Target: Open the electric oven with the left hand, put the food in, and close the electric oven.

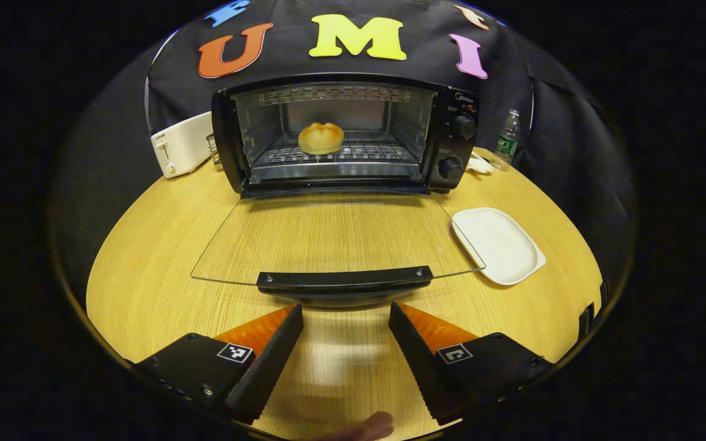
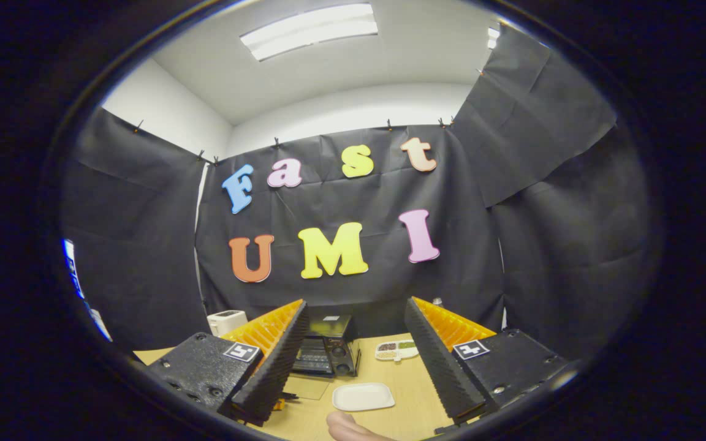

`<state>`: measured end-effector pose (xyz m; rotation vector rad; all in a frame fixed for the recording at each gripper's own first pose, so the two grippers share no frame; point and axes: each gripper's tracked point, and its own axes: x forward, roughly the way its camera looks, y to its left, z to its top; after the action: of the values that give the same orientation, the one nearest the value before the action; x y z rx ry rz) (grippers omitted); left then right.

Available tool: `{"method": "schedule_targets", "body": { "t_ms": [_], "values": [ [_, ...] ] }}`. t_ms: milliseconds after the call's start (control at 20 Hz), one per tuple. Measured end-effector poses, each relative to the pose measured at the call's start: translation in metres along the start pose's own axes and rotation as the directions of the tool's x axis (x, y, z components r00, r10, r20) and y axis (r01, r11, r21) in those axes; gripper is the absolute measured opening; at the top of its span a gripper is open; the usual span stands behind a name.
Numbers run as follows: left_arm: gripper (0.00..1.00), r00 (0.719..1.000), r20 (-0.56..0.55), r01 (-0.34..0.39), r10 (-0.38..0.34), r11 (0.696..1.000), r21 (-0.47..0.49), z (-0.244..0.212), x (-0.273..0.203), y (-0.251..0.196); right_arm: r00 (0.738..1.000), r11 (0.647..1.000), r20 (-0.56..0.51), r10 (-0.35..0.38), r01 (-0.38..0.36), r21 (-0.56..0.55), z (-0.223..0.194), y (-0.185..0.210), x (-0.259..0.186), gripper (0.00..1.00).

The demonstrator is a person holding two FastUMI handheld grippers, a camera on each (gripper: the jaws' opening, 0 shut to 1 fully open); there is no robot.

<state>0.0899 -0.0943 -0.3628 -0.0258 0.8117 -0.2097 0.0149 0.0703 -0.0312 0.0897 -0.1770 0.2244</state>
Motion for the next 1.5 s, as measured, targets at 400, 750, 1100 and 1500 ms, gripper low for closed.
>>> {"method": "schedule_targets", "body": {
  "t_ms": [400, 750, 1100, 1500],
  "values": [
    [0.94, 0.999, -0.026, -0.021, 0.021, 1.000, -0.017, 0.005, 0.000, 0.001, 0.999, 0.999, -0.033, -0.018, 0.019, 0.030, -0.016, -0.025, 0.002, 0.96],
    [0.94, 0.998, 0.038, -0.052, 0.052, 0.999, -0.006, 0.023, -0.013, 0.000, 0.998, 0.998, -0.055, -0.036, 0.038, 0.040, -0.025, -0.038, 0.002, 0.96],
    [0.94, 0.993, 0.074, -0.098, 0.096, 0.995, 0.027, 0.040, -0.021, 0.002, 0.996, 0.998, -0.079, -0.031, 0.036, 0.054, -0.035, -0.040, 0.007, 0.96],
    [0.95, 0.980, 0.165, -0.122, 0.112, 0.991, 0.056, 0.078, -0.030, 0.005, 0.994, 0.998, -0.100, -0.031, 0.036, 0.055, -0.047, -0.042, 0.014, 0.96]
  ]
}}
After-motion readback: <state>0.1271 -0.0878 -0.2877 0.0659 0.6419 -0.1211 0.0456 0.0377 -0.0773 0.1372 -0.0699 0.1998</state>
